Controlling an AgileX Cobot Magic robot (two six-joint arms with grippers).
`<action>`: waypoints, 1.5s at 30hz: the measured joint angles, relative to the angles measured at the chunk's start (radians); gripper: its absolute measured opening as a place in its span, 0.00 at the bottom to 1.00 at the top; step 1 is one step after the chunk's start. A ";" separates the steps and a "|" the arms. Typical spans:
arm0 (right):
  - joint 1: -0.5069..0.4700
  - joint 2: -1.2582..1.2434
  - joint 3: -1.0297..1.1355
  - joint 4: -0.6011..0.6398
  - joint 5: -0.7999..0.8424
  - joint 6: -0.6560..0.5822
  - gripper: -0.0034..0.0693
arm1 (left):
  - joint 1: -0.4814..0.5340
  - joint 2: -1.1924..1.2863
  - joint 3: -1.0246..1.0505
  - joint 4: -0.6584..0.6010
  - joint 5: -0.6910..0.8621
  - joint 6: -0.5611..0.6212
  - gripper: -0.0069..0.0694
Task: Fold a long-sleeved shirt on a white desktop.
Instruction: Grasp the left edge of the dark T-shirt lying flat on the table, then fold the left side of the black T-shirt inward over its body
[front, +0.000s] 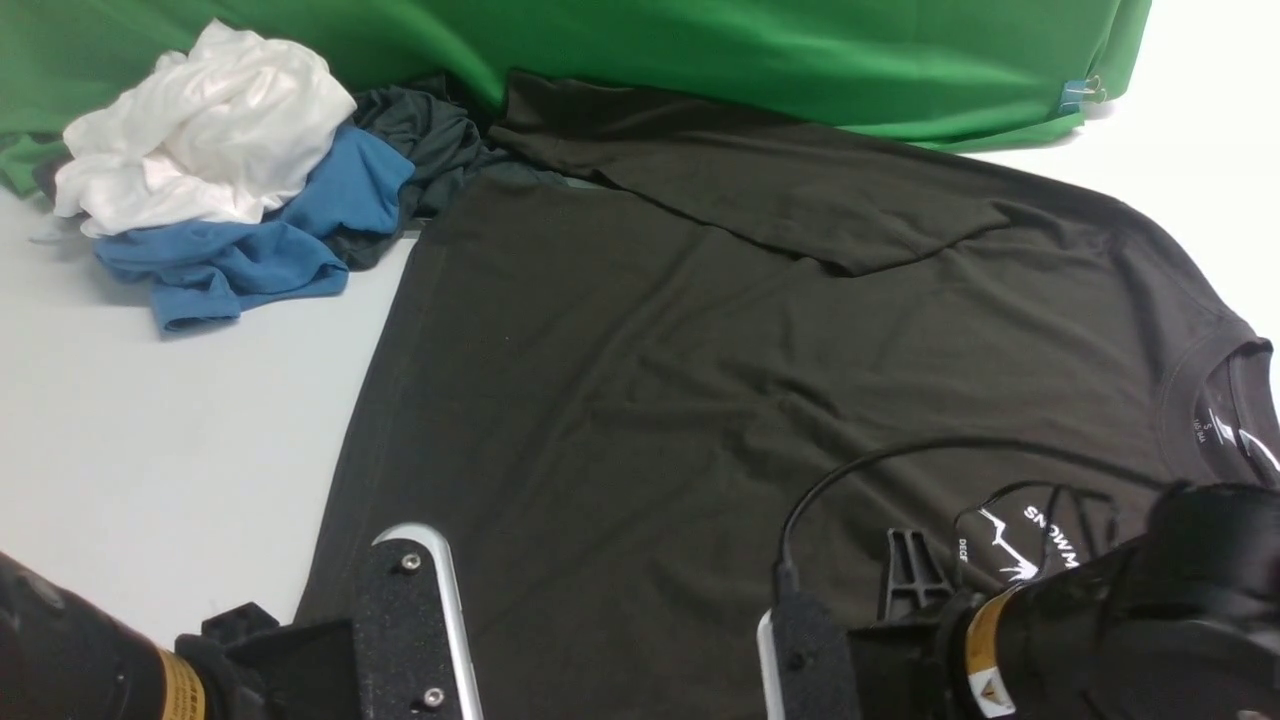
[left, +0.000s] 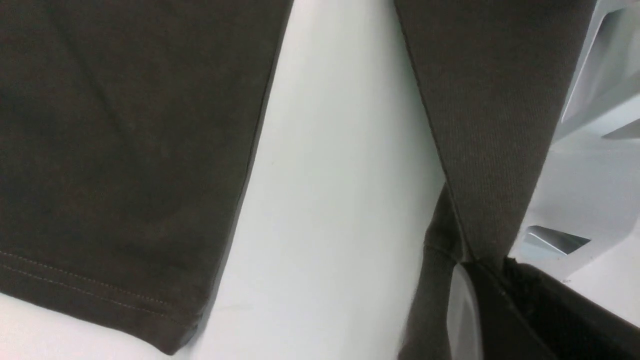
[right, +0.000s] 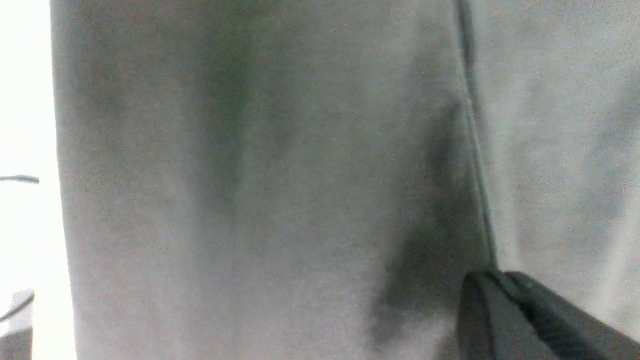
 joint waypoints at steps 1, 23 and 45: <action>0.000 -0.013 0.000 -0.015 0.000 0.026 0.08 | 0.000 0.000 0.000 0.014 0.000 -0.003 0.13; -0.115 -0.019 0.000 -0.304 -0.136 0.511 0.08 | 0.046 0.069 0.000 0.181 -0.149 -0.181 0.13; -0.165 0.085 -0.118 -0.286 -0.085 0.446 0.12 | 0.423 0.286 -0.168 -0.082 -0.089 0.107 0.13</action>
